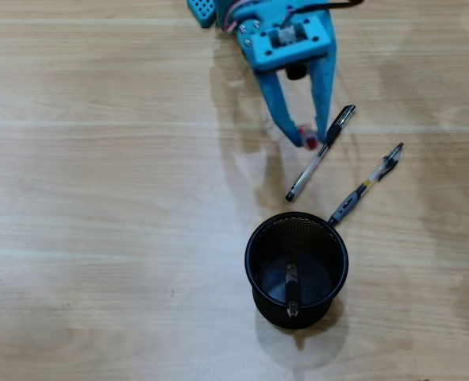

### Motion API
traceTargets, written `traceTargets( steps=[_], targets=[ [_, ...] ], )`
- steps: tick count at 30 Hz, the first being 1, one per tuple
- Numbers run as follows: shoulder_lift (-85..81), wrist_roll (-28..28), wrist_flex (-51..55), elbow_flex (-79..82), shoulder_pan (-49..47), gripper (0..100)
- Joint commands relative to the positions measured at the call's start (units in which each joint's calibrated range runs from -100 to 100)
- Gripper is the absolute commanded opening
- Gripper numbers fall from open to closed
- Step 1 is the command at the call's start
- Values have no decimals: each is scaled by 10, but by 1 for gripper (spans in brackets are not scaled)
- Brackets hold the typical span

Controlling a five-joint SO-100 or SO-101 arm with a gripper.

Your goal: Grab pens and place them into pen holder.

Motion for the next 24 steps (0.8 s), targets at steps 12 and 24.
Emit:
traceTargets(
  steps=[12,24],
  targets=[
    [120,32,-368,-39,2,2],
    [216,31,-473,-39,5,2]
  ],
)
